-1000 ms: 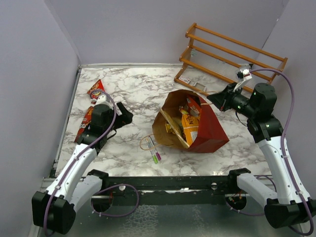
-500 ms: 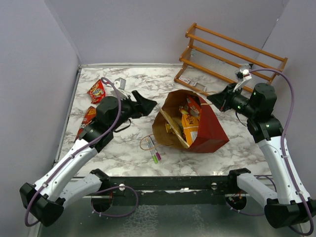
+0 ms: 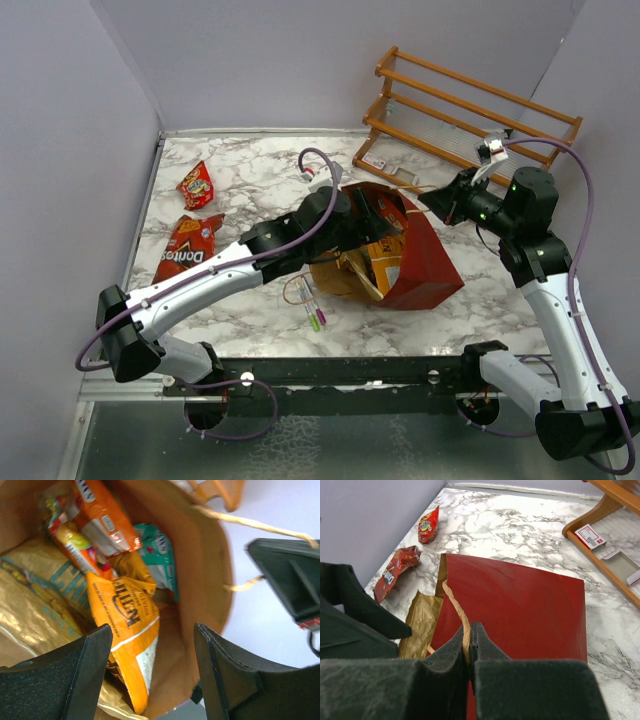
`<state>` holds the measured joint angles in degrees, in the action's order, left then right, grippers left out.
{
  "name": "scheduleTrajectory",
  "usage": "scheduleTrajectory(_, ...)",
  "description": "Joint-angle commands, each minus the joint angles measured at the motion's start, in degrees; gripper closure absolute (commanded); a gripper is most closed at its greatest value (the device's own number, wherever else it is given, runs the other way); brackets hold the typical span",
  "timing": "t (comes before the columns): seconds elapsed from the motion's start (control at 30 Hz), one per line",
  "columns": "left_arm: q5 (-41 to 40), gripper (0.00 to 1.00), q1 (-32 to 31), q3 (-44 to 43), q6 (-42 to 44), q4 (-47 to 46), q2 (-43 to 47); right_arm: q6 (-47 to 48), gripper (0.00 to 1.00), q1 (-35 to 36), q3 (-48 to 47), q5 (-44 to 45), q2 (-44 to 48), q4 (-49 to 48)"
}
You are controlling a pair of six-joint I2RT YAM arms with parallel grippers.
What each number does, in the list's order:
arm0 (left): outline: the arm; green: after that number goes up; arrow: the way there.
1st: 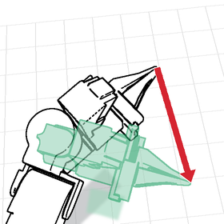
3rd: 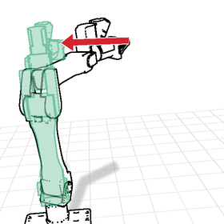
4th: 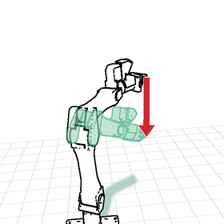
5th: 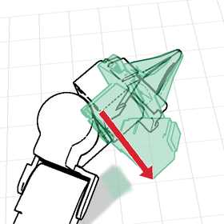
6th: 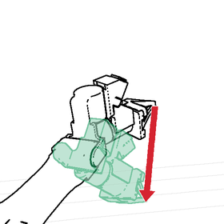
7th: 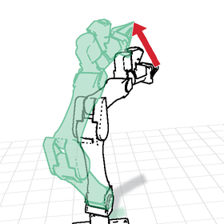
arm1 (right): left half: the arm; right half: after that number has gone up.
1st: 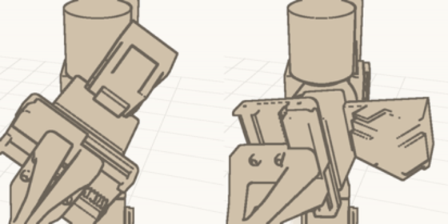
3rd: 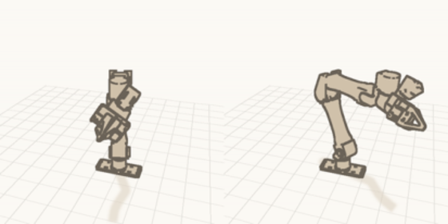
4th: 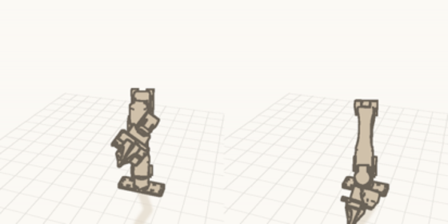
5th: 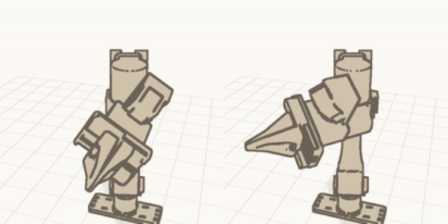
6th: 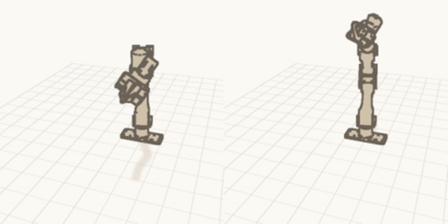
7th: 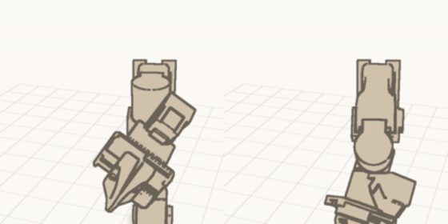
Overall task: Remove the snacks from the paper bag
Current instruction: Take out the snack from the paper bag.
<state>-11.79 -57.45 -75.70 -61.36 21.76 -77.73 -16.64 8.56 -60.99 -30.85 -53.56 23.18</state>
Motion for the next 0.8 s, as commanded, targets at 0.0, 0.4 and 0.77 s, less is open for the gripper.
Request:
scheduleTrajectory(0.0,-6.35,0.32,-1.14,-1.63,-8.26,5.75,-1.75,0.85,0.99,0.14,-1.49,0.57,-0.12,0.4)
scheduleTrajectory(0.4,-5.8,0.33,-1.21,-10.13,-13.82,16.78,-10.39,0.8,0.99,0.14,-0.79,1.14,0.45,-0.15)
scheduleTrajectory(0.77,-0.35,0.32,-1.25,-10.77,-13.54,14.54,-14.59,0.85,0.99,0.14,-0.66,1.34,0.53,-0.2)
